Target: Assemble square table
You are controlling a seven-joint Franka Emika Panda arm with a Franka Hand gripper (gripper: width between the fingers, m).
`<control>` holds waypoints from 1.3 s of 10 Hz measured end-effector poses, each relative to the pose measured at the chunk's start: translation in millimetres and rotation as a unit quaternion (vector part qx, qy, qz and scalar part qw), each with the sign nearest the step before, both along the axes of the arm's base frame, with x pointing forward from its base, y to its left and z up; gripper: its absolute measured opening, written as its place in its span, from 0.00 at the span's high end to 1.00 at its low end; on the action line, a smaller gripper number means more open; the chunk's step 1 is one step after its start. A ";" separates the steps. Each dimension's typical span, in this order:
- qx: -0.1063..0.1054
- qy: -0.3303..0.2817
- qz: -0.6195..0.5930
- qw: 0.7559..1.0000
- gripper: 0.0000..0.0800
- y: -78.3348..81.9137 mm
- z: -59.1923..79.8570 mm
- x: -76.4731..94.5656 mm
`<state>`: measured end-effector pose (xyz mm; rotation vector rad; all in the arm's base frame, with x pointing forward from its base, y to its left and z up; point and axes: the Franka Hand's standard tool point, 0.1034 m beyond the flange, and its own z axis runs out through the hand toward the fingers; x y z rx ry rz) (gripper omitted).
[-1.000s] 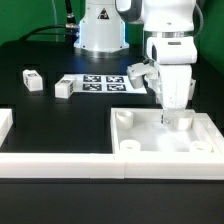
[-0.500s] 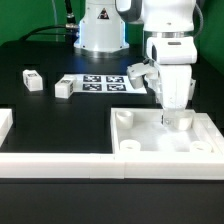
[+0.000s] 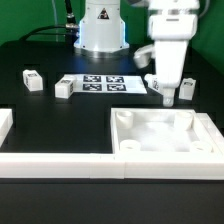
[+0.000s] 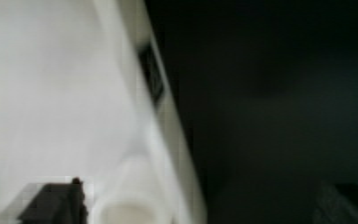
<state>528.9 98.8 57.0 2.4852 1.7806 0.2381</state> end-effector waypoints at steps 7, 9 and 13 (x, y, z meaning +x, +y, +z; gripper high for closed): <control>0.055 0.006 -0.227 0.972 0.19 35.1 11.2 -5.5; 0.061 0.046 -0.374 0.924 0.19 41.6 23.1 -15.4; 0.080 0.056 -0.493 0.865 0.19 47.3 24.3 -17.6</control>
Offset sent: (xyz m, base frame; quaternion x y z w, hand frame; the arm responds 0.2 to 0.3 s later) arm 0.0000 0.0000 0.0000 0.0000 0.0000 0.1938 0.9810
